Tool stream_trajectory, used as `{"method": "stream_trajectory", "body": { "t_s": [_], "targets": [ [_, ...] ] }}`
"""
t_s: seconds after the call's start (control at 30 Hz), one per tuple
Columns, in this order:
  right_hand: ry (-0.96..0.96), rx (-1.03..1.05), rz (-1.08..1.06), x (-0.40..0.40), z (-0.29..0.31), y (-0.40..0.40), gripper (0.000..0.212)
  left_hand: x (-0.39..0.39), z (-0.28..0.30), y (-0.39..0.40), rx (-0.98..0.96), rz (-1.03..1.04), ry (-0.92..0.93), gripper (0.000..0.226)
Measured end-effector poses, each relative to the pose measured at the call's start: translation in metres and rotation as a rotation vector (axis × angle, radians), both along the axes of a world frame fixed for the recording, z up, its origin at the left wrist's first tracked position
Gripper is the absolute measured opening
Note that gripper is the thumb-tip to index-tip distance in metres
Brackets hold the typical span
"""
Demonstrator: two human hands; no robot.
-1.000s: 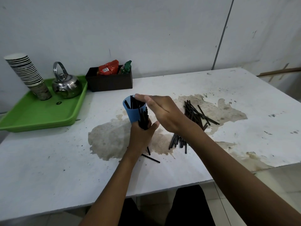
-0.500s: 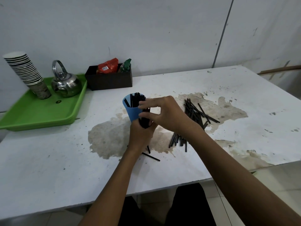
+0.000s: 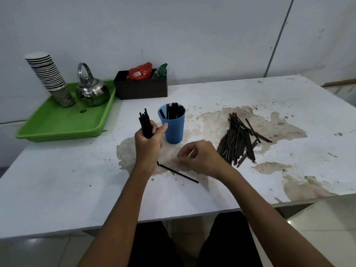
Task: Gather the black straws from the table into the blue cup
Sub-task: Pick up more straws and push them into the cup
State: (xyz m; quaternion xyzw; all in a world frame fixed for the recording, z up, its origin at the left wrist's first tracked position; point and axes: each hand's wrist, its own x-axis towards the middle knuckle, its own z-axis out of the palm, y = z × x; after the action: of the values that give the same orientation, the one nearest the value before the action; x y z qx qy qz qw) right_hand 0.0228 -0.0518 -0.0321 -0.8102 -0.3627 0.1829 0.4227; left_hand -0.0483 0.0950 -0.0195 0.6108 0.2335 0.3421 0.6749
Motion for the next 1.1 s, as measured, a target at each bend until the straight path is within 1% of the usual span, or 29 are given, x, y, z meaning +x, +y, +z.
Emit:
{"method": "stream_trajectory", "body": {
  "t_s": [0.07, 0.17, 0.33, 0.43, 0.5, 0.57, 0.63, 0.7, 0.8, 0.87, 0.9, 0.97, 1.1],
  "targets": [
    [-0.082, -0.077, 0.046, -0.009, -0.007, 0.005, 0.024, -0.006, -0.003, 0.008, 0.074, 0.068, 0.028, 0.042],
    [-0.136, -0.134, 0.048, -0.013, -0.009, 0.011, 0.025, -0.011, -0.011, 0.015, 0.184, 0.131, 0.079, 0.041],
    [-0.207, -0.142, 0.079, -0.015, -0.007, 0.014, 0.005, -0.014, -0.028, 0.019, 0.190, 0.132, 0.168, 0.033],
    [-0.254, -0.149, 0.096, -0.016, -0.010, 0.016, 0.005, -0.013, -0.030, 0.020, 0.205, 0.093, 0.201, 0.019],
    [-0.323, -0.196, 0.117, -0.017, -0.013, 0.018, 0.007, -0.015, -0.029, 0.021, 0.214, 0.072, 0.197, 0.010],
    [-0.341, -0.213, 0.119, -0.017, -0.013, 0.020, 0.008, -0.015, -0.031, 0.023, 0.202, 0.068, 0.192, 0.012],
    [-0.216, -0.093, 0.086, -0.016, -0.006, 0.019, 0.009, -0.016, -0.032, 0.025, 0.170, 0.065, 0.163, 0.015],
    [-0.040, 0.104, 0.039, -0.013, 0.011, 0.019, 0.007, -0.016, -0.033, 0.027, 0.142, 0.060, 0.141, 0.016],
    [0.061, 0.381, -0.108, -0.003, 0.036, 0.024, 0.014, -0.017, -0.033, 0.028, 0.134, 0.053, 0.113, 0.017],
    [0.144, 0.518, -0.212, 0.006, 0.050, 0.027, 0.013, -0.017, -0.032, 0.028, 0.110, 0.048, 0.097, 0.020],
    [0.150, 0.565, -0.258, 0.011, 0.056, 0.029, 0.011, -0.017, -0.031, 0.029, 0.098, 0.047, 0.093, 0.021],
    [0.085, 0.615, -0.321, 0.020, 0.065, 0.032, 0.006, -0.016, -0.029, 0.031, 0.082, 0.046, 0.073, 0.023],
    [-0.028, 0.654, -0.344, 0.032, 0.071, 0.040, 0.009, -0.010, -0.017, 0.039, 0.067, 0.057, -0.010, 0.025]
  ]
}}
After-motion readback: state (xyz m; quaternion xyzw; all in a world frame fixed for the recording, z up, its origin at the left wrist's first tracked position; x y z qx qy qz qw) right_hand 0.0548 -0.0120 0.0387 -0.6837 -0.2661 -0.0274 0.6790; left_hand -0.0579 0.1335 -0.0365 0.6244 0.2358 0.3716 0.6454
